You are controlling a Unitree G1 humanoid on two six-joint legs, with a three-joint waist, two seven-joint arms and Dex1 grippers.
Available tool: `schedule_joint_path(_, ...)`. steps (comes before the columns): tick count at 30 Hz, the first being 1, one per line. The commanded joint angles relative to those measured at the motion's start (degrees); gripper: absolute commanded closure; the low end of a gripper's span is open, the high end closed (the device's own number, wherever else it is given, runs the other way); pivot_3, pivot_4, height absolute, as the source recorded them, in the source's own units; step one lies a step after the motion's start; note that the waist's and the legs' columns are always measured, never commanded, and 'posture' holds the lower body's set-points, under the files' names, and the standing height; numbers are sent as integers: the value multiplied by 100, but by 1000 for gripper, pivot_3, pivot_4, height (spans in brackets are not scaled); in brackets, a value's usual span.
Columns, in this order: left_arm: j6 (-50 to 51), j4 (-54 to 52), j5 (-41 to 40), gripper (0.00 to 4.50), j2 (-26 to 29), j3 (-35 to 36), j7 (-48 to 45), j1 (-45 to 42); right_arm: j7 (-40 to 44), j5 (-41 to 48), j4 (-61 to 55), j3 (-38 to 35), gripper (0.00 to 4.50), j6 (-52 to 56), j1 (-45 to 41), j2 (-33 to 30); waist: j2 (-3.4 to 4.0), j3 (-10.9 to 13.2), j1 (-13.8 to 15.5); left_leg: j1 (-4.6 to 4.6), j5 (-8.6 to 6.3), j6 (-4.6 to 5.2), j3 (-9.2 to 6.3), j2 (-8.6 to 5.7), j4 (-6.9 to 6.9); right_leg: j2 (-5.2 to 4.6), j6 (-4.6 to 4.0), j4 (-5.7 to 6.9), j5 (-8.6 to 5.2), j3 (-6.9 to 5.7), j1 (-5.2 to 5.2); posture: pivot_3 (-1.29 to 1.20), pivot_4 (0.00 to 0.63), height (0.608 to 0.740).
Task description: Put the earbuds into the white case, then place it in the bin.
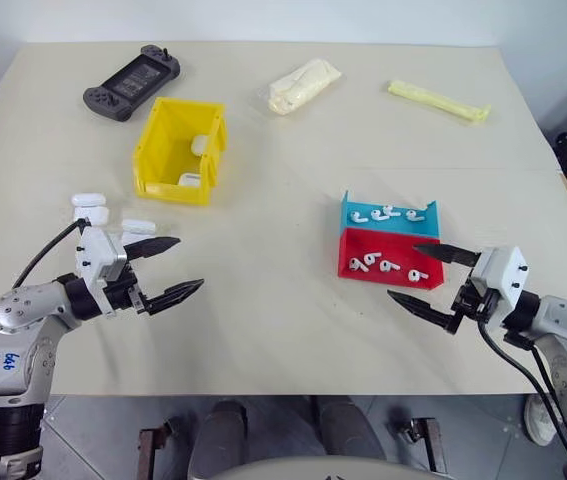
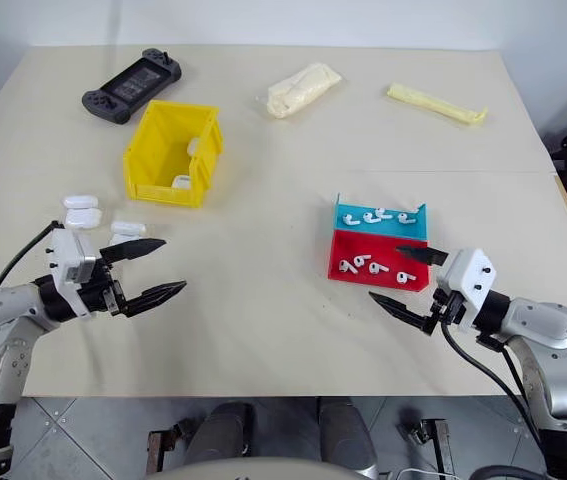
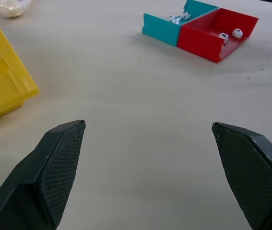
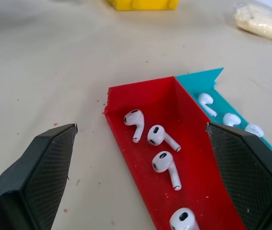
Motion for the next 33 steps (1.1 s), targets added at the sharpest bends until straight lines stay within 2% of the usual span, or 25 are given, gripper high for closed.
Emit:
schedule_joint_path(1,32,-279,22,0,58,98,142,43,64,43,28,48,20,-104,-121,58,0,0,-2,0,0,0,0,0,0,0,0,0,0,0,0,0,150,740)
schedule_joint_path(7,164,-729,-175,0,-274,853,918,694,146,184,-133,487,20,91,-560,227,0,0,-39,2,0,0,-2,9,-1,0,0,2,0,8,-4,0,150,740)
schedule_joint_path(14,-39,-1563,-171,0,-1459,2237,2041,2630,197,153,-243,1162,20,55,-1330,711,-2,0,-11,6,-1,0,-7,12,-3,-13,0,-3,0,14,-5,0,150,740)
schedule_joint_path(21,-106,-1597,-352,0,-2430,2874,2846,3529,246,187,-533,1377,20,-400,-1507,1116,-8,1,128,5,-7,12,-5,4,0,-9,0,-14,0,-10,11,0,150,740)
schedule_joint_path(28,993,-2551,-786,0,-1977,2687,3552,3309,396,137,-226,1331,20,-538,-1499,1039,-23,-4,144,3,-12,20,-20,2,1,-9,-2,-18,1,-26,18,0,150,740)
schedule_joint_path(31,2133,-3052,-931,0,-1551,2681,4300,3198,545,220,-151,1346,20,-429,-1443,934,-23,-4,110,4,-12,20,-18,2,-4,-5,-3,-16,1,-24,13,0,150,740)
schedule_joint_path(33,3749,-3478,-1642,0,-939,2671,5089,2798,701,385,-151,1392,20,-112,-1322,797,-21,-2,104,4,-12,20,-19,1,-8,-2,-3,-13,1,-22,6,0,150,740)
